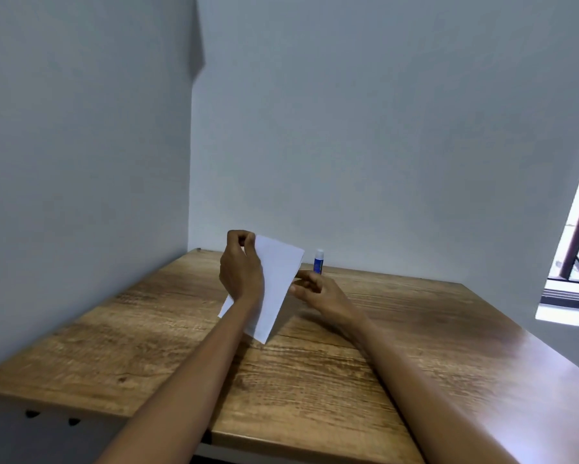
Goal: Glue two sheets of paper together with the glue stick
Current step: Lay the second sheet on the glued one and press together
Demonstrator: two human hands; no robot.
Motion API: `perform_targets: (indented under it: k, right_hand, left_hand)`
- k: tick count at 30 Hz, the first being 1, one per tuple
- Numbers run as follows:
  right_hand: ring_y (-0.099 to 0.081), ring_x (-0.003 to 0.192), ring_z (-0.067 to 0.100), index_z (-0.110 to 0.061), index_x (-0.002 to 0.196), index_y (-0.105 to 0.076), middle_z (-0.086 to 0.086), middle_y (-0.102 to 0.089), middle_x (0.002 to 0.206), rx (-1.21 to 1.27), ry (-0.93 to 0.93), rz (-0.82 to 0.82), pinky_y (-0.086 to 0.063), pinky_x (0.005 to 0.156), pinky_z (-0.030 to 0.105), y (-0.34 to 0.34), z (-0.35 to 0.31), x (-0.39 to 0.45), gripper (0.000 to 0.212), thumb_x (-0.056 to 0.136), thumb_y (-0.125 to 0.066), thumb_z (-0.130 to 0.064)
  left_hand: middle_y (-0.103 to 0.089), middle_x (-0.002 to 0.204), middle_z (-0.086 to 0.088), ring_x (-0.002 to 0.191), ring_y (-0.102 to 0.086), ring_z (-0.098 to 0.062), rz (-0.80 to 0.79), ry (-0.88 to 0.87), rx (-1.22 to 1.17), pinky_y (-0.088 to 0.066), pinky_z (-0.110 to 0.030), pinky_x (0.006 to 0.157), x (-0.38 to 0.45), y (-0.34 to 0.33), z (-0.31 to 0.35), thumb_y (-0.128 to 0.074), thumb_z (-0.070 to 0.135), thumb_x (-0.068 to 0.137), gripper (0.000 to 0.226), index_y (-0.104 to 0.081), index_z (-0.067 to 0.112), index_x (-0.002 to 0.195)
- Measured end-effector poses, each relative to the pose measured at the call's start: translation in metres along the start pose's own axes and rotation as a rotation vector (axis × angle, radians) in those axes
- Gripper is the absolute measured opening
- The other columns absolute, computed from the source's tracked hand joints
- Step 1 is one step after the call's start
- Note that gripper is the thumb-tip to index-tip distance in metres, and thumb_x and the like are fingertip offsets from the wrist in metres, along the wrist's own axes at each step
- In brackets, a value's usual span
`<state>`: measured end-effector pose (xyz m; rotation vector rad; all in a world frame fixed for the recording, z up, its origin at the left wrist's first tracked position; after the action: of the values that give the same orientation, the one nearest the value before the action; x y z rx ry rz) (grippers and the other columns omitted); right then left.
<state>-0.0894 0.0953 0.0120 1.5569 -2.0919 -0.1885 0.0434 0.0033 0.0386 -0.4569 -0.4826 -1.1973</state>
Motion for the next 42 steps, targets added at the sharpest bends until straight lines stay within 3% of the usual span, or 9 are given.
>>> perform_targets:
  k: [5, 11, 16, 21, 24, 27, 30, 37, 42]
  right_hand:
    - [-0.065, 0.095, 0.010, -0.023, 0.114, -0.066, -0.001, -0.071, 0.108, 0.248, 0.006, 0.030, -0.053, 0.083, 0.024, 0.004, -0.004, 0.003, 0.049, 0.076, -0.069, -0.054]
    - [-0.071, 0.090, 0.011, -0.025, 0.093, -0.070, 0.000, -0.075, 0.098, 0.130, -0.048, 0.007, -0.057, 0.072, 0.021, -0.003, 0.007, 0.005, 0.012, 0.084, -0.069, -0.016]
    - [-0.071, 0.077, 0.010, -0.004, 0.106, -0.069, 0.001, -0.074, 0.089, 0.186, -0.070, 0.242, -0.054, 0.064, 0.022, 0.012, 0.012, 0.007, 0.022, 0.092, -0.059, -0.018]
    - [-0.068, 0.089, 0.017, -0.018, 0.110, -0.050, 0.003, -0.068, 0.102, 0.231, -0.099, 0.455, -0.058, 0.072, 0.034, 0.022, 0.012, 0.005, 0.028, 0.087, -0.066, -0.023]
    - [-0.068, 0.084, 0.012, -0.020, 0.109, -0.047, 0.002, -0.068, 0.096, 0.301, -0.010, 0.393, -0.054, 0.061, 0.020, 0.023, 0.005, 0.001, 0.035, 0.083, -0.071, -0.016]
    - [-0.065, 0.089, 0.012, -0.019, 0.093, -0.069, -0.002, -0.069, 0.098, 0.224, 0.038, 0.237, -0.053, 0.068, 0.016, 0.020, 0.003, -0.002, 0.010, 0.084, -0.070, -0.016]
    - [-0.063, 0.097, 0.000, -0.027, 0.091, -0.075, -0.017, -0.071, 0.099, 0.153, -0.009, 0.120, -0.051, 0.080, 0.015, 0.017, 0.005, -0.007, 0.014, 0.089, -0.062, -0.032]
    - [-0.063, 0.104, 0.012, -0.026, 0.105, -0.073, -0.008, -0.066, 0.115, 0.197, -0.011, 0.232, -0.048, 0.090, 0.029, 0.034, 0.001, -0.014, 0.054, 0.082, -0.045, -0.066]
    - [-0.062, 0.101, 0.002, -0.025, 0.114, -0.066, -0.008, -0.065, 0.114, 0.201, 0.007, 0.299, -0.046, 0.076, 0.021, 0.039, 0.003, -0.011, 0.053, 0.089, -0.037, -0.062]
  left_hand:
    - [-0.068, 0.097, -0.010, 0.085, -0.062, -0.029, 0.051, 0.063, 0.080, -0.036, -0.030, 0.066, 0.003, 0.005, -0.007, -0.047, 0.026, 0.097, 0.020, -0.057, 0.010, 0.103]
    - [-0.068, 0.099, -0.010, 0.089, -0.062, -0.031, -0.038, 0.139, 0.058, -0.035, -0.031, 0.067, -0.003, -0.002, -0.013, -0.044, 0.030, 0.098, 0.022, -0.056, 0.013, 0.105]
    - [-0.059, 0.114, -0.009, 0.102, -0.060, -0.028, -0.499, 0.283, -0.250, -0.050, -0.043, 0.089, -0.011, -0.017, -0.019, -0.053, 0.042, 0.092, 0.051, -0.032, 0.023, 0.134]
    - [-0.054, 0.100, -0.001, 0.084, -0.056, -0.008, -0.652, 0.244, -0.257, -0.046, -0.023, 0.065, -0.018, -0.023, -0.020, -0.061, 0.013, 0.089, 0.059, -0.022, 0.021, 0.132]
    - [-0.048, 0.110, -0.006, 0.096, -0.054, -0.020, -0.531, 0.255, -0.302, -0.045, -0.028, 0.074, -0.012, -0.020, -0.025, -0.060, 0.003, 0.087, 0.044, -0.028, 0.017, 0.114]
    - [-0.051, 0.112, -0.005, 0.109, -0.052, -0.024, -0.444, 0.265, -0.385, -0.047, -0.029, 0.086, -0.008, -0.015, -0.031, -0.061, -0.005, 0.084, 0.029, -0.046, 0.012, 0.103]
    - [-0.059, 0.119, -0.004, 0.117, -0.055, -0.023, -0.491, 0.349, -0.444, -0.046, -0.040, 0.102, -0.008, -0.015, -0.034, -0.060, -0.007, 0.084, 0.030, -0.062, 0.010, 0.109]
    - [-0.065, 0.113, -0.005, 0.086, -0.070, -0.021, -0.843, 0.515, -0.587, -0.059, -0.029, 0.060, -0.019, -0.019, -0.020, -0.064, -0.006, 0.082, 0.039, -0.069, 0.027, 0.103]
    - [-0.064, 0.116, -0.011, 0.087, -0.069, -0.025, -0.917, 0.533, -0.613, -0.057, -0.027, 0.058, -0.021, -0.019, -0.017, -0.065, -0.007, 0.081, 0.039, -0.070, 0.026, 0.102]
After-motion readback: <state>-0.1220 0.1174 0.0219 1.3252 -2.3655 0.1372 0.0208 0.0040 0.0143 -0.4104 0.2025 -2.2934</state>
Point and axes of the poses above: each hand's wrist, its own x-axis towards the middle knuckle, its own y-axis out of the back of the hand, z = x × y, the point moved 2 cm from there along x, towards the middle knuckle
